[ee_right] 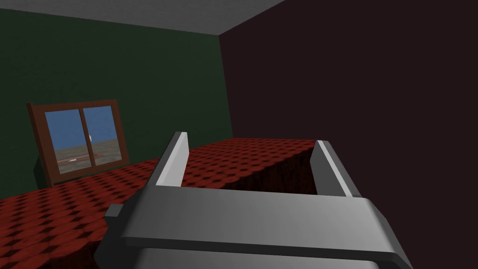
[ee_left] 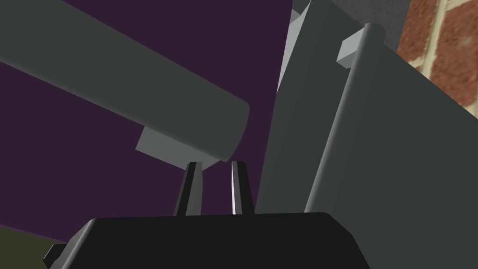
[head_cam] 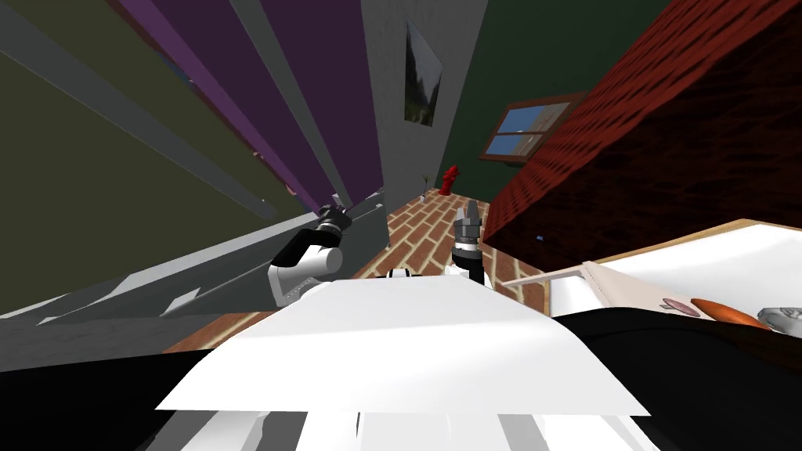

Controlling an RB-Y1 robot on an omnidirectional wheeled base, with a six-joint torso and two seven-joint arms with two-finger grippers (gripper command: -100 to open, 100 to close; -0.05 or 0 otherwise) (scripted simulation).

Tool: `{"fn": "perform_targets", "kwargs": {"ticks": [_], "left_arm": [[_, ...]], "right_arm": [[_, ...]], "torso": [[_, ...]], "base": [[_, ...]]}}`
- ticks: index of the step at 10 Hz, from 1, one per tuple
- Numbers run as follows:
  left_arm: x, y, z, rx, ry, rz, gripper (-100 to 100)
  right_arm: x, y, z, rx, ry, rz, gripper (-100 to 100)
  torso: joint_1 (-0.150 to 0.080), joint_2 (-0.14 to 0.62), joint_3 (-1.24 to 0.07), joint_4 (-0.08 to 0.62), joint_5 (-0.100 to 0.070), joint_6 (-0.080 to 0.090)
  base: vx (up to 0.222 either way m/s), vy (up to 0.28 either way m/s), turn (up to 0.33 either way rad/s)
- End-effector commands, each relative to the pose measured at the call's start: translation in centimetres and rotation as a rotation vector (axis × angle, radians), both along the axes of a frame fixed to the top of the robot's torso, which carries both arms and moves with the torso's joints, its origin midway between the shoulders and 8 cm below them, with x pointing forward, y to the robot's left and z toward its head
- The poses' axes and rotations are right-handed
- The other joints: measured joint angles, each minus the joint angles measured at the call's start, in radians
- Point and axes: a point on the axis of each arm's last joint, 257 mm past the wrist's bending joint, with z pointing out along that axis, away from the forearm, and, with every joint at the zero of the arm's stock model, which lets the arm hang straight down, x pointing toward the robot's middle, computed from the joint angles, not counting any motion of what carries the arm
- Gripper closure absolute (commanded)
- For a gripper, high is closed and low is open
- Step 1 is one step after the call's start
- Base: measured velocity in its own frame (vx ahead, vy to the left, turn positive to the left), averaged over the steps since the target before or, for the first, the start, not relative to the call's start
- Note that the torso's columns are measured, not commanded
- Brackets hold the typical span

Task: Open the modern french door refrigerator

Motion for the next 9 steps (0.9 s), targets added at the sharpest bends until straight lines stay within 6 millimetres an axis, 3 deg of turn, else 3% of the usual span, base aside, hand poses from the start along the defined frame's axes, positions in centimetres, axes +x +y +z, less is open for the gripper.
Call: {"fn": "perform_targets", "kwargs": {"ticks": [1,6,9], "left_arm": [[-0.1,1.0,-0.2,-0.002,0.006,0.028,100],[-0.4,3.7,0.1,0.000,-0.001,0.105,100],[-0.7,5.4,0.3,0.001,-0.006,0.157,100]], "right_arm": [[0.0,0.0,0.0,0.000,0.000,0.000,0],[0.0,0.0,0.0,0.000,0.000,0.000,0],[0.0,0.0,0.0,0.000,0.000,0.000,0]], "torso": [[0.013,0.001,0.001,0.001,0.003,-0.001],[-0.006,-0.006,-0.003,-0.003,-0.001,0.002],[0.001,-0.009,-0.006,-0.001,-0.001,0.002]], "base": [[0.005,-0.164,0.066],[0.064,-0.243,0.118],[0.051,-0.221,0.085]]}}
